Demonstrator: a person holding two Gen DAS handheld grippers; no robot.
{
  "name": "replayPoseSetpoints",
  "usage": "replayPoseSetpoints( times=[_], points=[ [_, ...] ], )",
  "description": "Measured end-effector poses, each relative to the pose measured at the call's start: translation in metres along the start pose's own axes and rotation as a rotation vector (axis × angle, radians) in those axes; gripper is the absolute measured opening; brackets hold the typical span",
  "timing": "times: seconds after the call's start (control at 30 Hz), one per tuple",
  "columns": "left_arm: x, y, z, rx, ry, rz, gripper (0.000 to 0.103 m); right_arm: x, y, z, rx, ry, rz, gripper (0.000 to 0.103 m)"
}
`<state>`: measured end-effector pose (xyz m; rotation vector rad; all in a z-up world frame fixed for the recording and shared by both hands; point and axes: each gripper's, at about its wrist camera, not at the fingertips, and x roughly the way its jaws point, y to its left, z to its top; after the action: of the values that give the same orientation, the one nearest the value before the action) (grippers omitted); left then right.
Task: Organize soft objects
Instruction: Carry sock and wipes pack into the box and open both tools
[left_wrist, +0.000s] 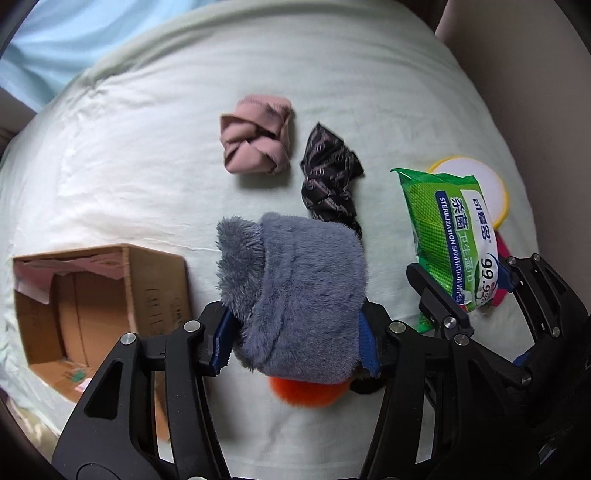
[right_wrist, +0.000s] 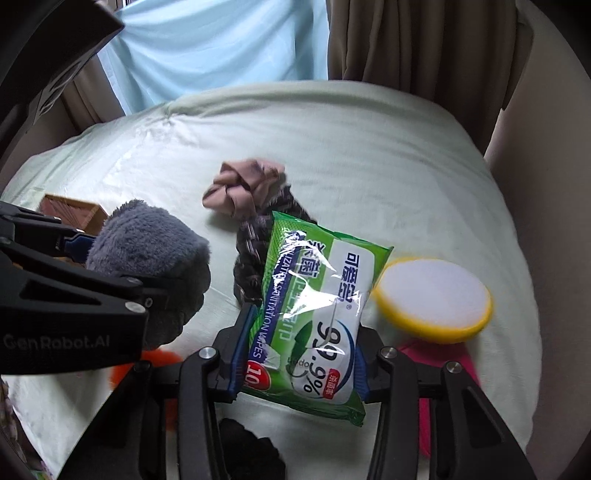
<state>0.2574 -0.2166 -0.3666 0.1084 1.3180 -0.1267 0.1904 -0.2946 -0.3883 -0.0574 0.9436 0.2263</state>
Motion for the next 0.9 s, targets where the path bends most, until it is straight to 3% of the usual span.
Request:
replayPoseSetpoints(
  times=[0.4,0.73,0.9],
  points=[
    [-0.153,0.052,-0.018,-0.079,-0.208,-0.043,0.051,-0.139,0.019,0.039,-0.022,-0.088,0.006,0.041],
    [-0.216,0.141,-0.065,-0.167,-0.235,-0.088,0.051,-0.219,0.091,0.071,0.008,-0.1,0.039,0.041],
    [-0.224,0.206,-0.087,-0.216,-0.218,-0.072,0.051,-0.229,0.148,0.084,0.005,-0.072,0.076,0.041]
  ],
)
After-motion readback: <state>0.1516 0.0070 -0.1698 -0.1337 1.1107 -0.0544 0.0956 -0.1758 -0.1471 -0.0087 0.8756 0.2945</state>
